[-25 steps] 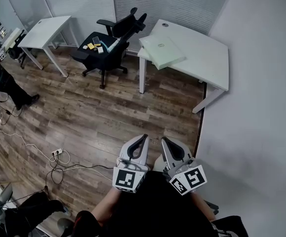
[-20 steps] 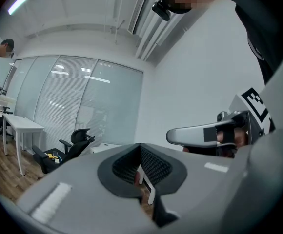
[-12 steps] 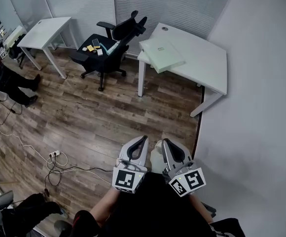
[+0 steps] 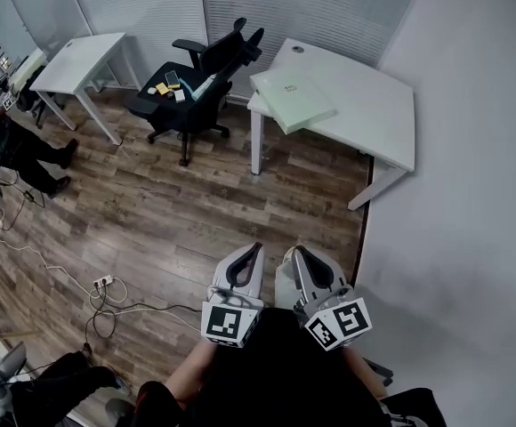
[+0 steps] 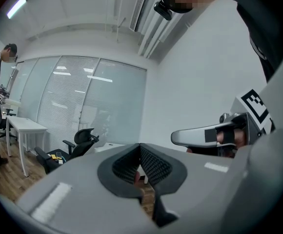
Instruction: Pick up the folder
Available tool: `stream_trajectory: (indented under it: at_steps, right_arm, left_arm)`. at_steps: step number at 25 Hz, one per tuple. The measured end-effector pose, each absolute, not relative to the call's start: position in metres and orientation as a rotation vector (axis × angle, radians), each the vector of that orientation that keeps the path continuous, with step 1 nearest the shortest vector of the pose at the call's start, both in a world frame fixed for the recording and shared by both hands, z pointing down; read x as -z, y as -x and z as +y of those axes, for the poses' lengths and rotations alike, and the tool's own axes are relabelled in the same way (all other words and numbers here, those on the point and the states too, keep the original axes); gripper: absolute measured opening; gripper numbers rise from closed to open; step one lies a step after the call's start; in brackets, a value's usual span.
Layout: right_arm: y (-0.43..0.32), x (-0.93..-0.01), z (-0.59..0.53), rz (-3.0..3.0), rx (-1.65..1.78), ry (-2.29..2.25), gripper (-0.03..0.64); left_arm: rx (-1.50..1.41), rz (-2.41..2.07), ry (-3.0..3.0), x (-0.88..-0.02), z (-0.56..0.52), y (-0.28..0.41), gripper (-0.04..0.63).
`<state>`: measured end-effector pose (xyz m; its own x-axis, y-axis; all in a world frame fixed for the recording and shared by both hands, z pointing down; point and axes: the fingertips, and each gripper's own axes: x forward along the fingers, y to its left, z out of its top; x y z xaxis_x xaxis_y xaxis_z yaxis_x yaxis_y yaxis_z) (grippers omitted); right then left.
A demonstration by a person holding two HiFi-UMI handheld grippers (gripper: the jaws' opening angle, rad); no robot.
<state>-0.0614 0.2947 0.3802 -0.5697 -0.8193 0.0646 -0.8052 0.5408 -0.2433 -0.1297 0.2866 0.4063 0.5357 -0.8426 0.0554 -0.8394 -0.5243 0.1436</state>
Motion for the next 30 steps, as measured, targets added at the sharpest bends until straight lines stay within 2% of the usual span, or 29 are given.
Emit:
stream_trajectory:
  at_steps: [30]
  right_arm:
    - [-0.03, -0.382, 0.1, 2.741, 0.457, 1.342, 0.0]
  left_arm:
    - [-0.008, -1.479, -2.538, -0.403, 0.1, 0.026, 0.005]
